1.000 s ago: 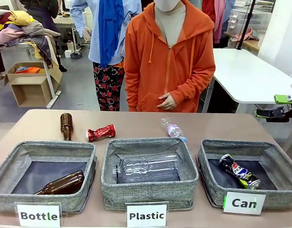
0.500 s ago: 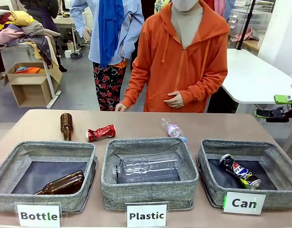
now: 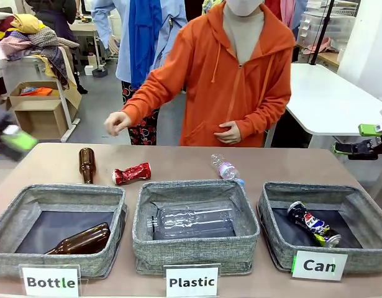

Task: Sort the can waste into the basket.
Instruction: Pick up the can waste from the table and place it in the right Fabric basket.

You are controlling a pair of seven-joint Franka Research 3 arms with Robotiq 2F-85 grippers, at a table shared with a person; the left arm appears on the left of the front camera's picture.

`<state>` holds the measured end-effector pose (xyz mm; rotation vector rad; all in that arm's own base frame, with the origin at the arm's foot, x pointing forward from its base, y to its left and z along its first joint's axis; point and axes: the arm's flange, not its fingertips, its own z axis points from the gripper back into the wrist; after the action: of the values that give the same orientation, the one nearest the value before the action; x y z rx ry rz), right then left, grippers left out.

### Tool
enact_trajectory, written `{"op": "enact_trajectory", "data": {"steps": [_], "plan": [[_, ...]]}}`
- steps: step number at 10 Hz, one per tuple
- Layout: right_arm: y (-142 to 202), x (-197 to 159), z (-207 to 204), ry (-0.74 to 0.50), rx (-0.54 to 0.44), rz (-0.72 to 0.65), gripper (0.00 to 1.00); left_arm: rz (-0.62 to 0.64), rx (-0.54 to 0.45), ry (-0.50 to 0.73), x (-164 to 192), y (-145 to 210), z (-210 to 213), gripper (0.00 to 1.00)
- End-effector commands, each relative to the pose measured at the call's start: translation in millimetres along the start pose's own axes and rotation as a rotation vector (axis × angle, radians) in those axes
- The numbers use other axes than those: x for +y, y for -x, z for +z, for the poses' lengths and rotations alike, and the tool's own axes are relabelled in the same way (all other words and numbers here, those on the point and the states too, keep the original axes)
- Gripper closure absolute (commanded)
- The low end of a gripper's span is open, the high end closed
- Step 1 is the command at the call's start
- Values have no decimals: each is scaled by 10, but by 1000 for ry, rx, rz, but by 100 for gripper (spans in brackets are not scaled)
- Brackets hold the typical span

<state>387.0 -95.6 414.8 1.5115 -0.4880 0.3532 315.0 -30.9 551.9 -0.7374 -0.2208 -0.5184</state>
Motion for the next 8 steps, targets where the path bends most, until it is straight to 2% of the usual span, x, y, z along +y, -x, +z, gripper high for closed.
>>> {"op": "enact_trajectory", "data": {"steps": [1,3,4,5,6,8], "plan": [[30,33,1,-8,0,11,0,-122,117,-124,23,-501,-281,0],[30,33,1,-8,0,11,0,-189,174,-211,-24,-939,-586,0],[30,33,1,-8,0,11,0,-161,177,-175,80,-1014,-518,0],[30,33,1,-8,0,11,0,-107,126,-69,358,-875,-197,0],[30,33,1,-8,0,11,0,-24,47,-25,699,-582,150,0],[30,33,1,-8,0,11,0,185,-169,38,1337,268,769,0]]}}
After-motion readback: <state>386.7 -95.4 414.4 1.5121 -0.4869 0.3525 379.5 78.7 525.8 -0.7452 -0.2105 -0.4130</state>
